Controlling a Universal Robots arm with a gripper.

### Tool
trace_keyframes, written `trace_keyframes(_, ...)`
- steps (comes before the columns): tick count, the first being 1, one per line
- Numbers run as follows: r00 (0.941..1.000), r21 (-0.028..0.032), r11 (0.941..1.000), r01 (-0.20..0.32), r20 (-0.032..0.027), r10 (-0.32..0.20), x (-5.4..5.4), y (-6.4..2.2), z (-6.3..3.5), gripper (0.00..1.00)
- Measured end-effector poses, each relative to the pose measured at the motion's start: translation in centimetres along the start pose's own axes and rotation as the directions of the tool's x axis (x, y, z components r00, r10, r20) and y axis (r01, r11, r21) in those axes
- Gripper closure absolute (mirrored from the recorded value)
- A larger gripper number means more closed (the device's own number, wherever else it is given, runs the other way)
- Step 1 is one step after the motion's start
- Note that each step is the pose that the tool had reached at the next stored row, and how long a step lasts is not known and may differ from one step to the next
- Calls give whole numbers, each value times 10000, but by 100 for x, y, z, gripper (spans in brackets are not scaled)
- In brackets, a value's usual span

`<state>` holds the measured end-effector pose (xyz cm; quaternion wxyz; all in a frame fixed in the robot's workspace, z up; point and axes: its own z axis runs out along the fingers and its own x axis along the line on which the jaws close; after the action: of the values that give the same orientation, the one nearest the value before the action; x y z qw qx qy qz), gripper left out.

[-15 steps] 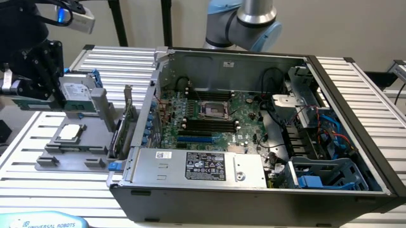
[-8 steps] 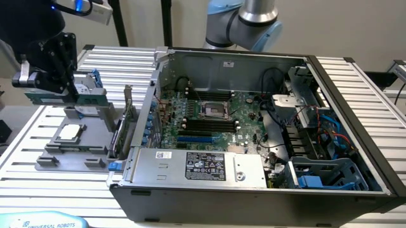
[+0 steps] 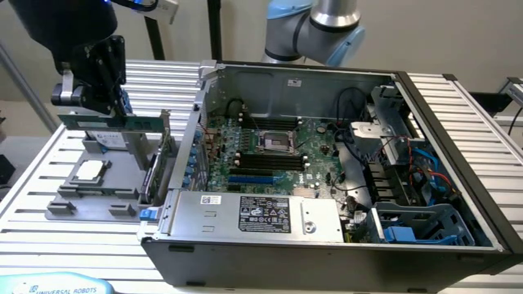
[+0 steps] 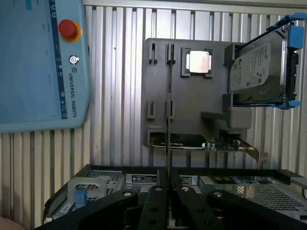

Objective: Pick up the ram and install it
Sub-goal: 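Pick up the ram and move it above insertion slot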

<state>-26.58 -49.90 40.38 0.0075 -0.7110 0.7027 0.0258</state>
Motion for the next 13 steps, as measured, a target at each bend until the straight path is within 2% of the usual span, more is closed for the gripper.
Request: trace_keyframes(13,10000,-56,10000,-2,23,2,0,-592,-57,87)
